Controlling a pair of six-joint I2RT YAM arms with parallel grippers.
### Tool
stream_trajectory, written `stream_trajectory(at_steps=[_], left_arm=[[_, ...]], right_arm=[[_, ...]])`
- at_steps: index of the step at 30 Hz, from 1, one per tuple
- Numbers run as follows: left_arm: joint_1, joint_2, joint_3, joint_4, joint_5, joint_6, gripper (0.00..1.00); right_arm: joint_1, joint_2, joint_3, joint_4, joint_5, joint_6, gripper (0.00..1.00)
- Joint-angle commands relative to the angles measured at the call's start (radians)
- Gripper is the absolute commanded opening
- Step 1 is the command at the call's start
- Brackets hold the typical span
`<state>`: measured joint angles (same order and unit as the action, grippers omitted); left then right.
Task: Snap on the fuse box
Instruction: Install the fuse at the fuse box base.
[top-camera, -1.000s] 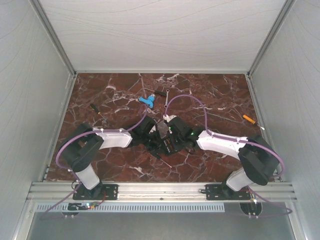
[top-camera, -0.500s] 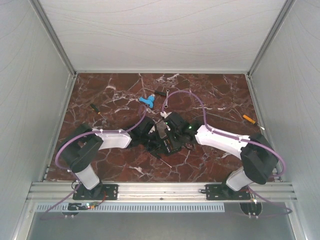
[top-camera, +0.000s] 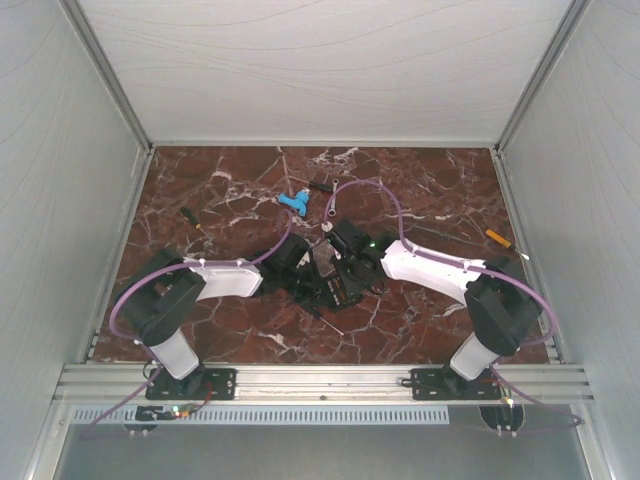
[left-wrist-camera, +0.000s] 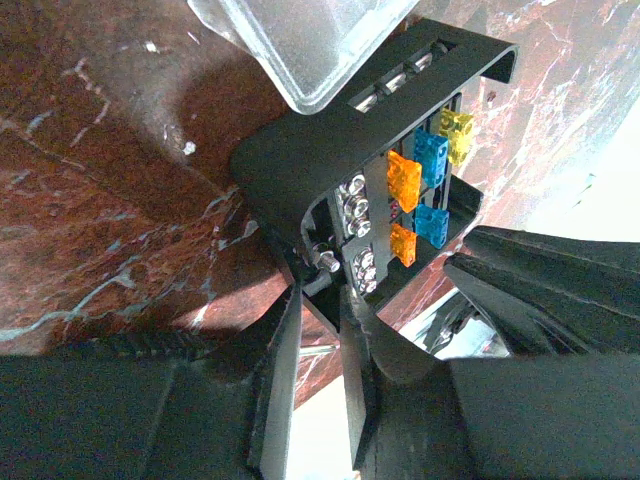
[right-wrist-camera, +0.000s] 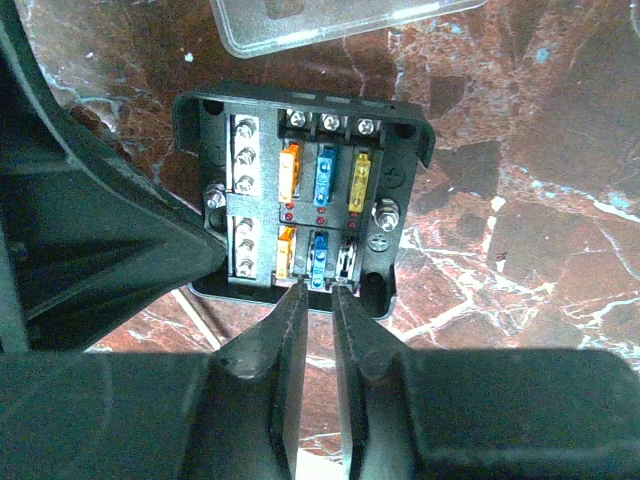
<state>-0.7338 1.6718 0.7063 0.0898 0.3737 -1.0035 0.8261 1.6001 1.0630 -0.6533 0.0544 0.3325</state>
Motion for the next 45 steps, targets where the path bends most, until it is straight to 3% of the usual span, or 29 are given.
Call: stream_trajectory(at_steps=[1, 19, 25, 35, 45], left_arm=[[0.004, -0.01, 0.003, 0.013, -0.025, 0.003, 0.22], [0.004, -0.014, 0.006, 0.01, -0.024, 0.004, 0.22], [0.004, -0.012, 0.009, 0.009, -0.022, 0.005, 0.22], [0.004, -0.011, 0.012, 0.01, -0.021, 0.002, 0.22], [0.004, -0.012, 0.013, 0.011, -0.024, -0.004, 0.22]], right_arm=[[-0.004, 0.019, 0.032, -0.025, -0.013, 0.016, 0.12], [-0.015, 0.06, 0.044, 0.01, -0.032, 0.03, 0.13], [-0.014, 0.07, 0.043, -0.001, -0.035, 0.029, 0.0], [0.022, 0.128, 0.021, -0.039, 0.037, 0.011, 0.0], [0.021, 0.248, -0.037, 0.029, 0.036, 0.001, 0.0]])
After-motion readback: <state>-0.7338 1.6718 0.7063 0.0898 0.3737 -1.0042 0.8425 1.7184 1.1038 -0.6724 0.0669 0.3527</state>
